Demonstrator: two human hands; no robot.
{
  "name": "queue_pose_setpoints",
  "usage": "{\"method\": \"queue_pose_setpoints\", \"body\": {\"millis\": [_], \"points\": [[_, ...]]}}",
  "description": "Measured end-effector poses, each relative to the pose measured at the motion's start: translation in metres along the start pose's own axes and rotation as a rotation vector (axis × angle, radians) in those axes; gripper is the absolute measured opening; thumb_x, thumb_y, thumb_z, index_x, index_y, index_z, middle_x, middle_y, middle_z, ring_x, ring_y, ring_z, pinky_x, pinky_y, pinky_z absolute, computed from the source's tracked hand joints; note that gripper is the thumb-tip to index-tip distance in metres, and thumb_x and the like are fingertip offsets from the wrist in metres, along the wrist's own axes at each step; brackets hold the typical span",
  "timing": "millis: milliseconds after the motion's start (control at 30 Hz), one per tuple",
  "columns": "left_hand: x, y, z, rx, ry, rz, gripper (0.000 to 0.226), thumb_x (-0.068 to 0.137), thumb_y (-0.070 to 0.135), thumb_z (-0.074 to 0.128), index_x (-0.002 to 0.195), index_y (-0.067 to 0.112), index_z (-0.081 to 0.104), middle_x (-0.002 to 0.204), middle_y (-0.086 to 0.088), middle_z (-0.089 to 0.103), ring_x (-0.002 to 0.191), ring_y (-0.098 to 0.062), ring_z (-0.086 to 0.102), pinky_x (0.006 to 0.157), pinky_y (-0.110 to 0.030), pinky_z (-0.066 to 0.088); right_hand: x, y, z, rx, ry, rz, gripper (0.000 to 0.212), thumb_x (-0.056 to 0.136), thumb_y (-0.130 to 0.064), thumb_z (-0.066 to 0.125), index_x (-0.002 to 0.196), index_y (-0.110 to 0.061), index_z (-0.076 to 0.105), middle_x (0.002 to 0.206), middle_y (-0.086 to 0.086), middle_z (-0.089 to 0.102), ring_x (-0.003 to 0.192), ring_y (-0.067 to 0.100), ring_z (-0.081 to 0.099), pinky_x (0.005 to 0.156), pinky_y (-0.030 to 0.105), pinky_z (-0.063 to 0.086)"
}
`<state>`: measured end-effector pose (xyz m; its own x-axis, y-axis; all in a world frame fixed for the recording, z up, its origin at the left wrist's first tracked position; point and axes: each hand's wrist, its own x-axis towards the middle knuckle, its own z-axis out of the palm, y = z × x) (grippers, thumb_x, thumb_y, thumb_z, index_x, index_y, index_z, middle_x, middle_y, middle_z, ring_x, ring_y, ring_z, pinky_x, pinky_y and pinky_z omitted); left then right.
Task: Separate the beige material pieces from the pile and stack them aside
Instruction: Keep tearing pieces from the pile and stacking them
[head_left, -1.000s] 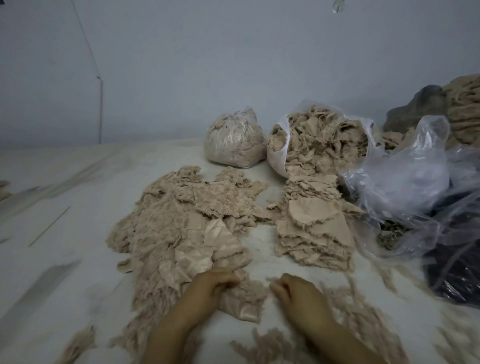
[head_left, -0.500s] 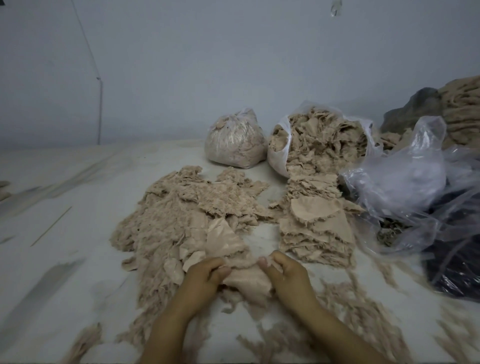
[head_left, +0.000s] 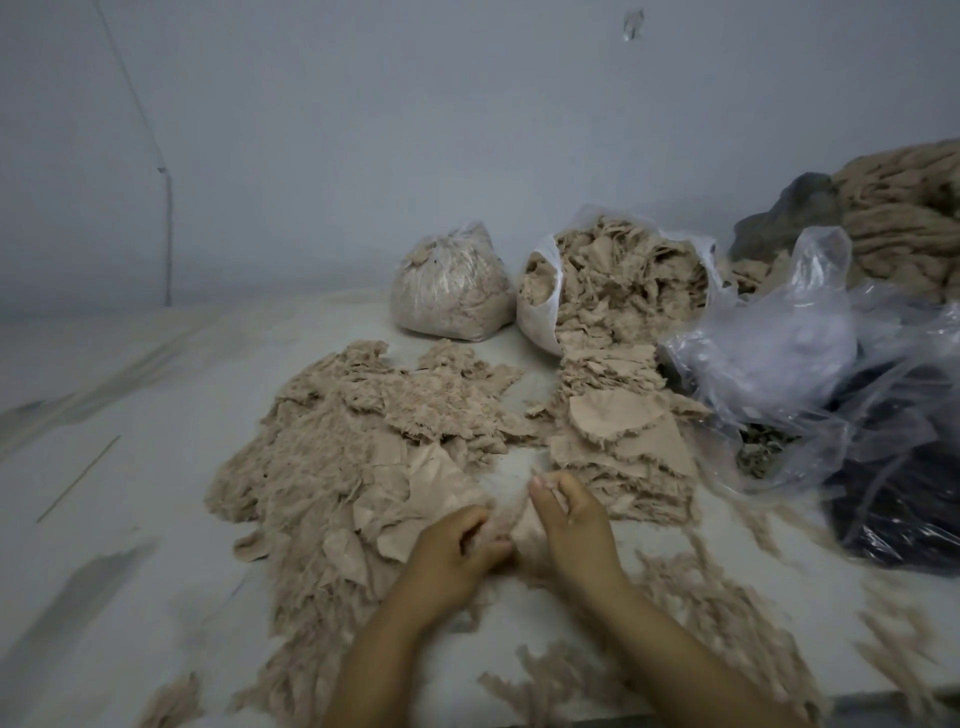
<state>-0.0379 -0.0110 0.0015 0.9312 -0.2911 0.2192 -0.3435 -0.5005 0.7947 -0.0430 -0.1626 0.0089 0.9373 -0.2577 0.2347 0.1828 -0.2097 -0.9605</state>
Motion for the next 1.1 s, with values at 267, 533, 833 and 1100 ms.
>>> {"method": "queue_pose_setpoints", "body": {"millis": [267, 533, 833, 1100], "points": [[0.014, -0.037, -0.007, 0.147, 0.347, -0.129, 0.041, 0.098, 0.014, 0.047, 0.061, 0.028, 0.036, 0.054, 0.008, 0.045, 0.056, -0.004, 0.046, 0.055, -0.018, 0.032, 0.022, 0.010, -0.013, 0.082, 0.165, 0.040, 0.017, 0.096, -0.023, 0.055, 0.081, -0.020, 0.061, 0.079, -0.007, 0.064, 0.076, 0.006, 0.057, 0.070, 0.012, 0.041], [0.031, 0.028, 0.016, -0.345, 0.003, -0.152, 0.049, 0.076, 0.053, 0.071, 0.116, 0.027, 0.060, 0.112, 0.010, 0.065, 0.104, -0.005, 0.061, 0.085, -0.021, 0.049, 0.023, -0.008, -0.003, 0.118, -0.190, -0.060, 0.020, 0.095, -0.025, 0.055, 0.076, -0.019, 0.056, 0.064, -0.014, 0.063, 0.059, -0.003, 0.058, 0.059, 0.013, 0.044], [0.027, 0.017, 0.005, -0.601, 0.451, -0.339, 0.018, 0.094, 0.025, 0.055, 0.086, 0.009, 0.057, 0.083, -0.011, 0.055, 0.077, -0.023, 0.050, 0.071, -0.037, 0.041, 0.022, 0.013, -0.038, -0.264, -0.321, 0.120, 0.034, 0.093, -0.034, 0.059, 0.065, -0.014, 0.055, 0.065, 0.002, 0.053, 0.062, 0.017, 0.051, 0.061, 0.030, 0.040], [0.032, 0.026, 0.023, -0.679, 0.357, -0.281, 0.029, 0.094, 0.024, 0.057, 0.070, 0.013, 0.068, 0.074, -0.007, 0.071, 0.069, -0.022, 0.066, 0.065, -0.031, 0.053, 0.001, -0.013, -0.003, 0.397, -0.294, 0.323, 0.033, 0.093, -0.030, 0.057, 0.095, 0.001, 0.066, 0.091, 0.023, 0.070, 0.079, 0.028, 0.065, 0.074, 0.038, 0.051]]}}
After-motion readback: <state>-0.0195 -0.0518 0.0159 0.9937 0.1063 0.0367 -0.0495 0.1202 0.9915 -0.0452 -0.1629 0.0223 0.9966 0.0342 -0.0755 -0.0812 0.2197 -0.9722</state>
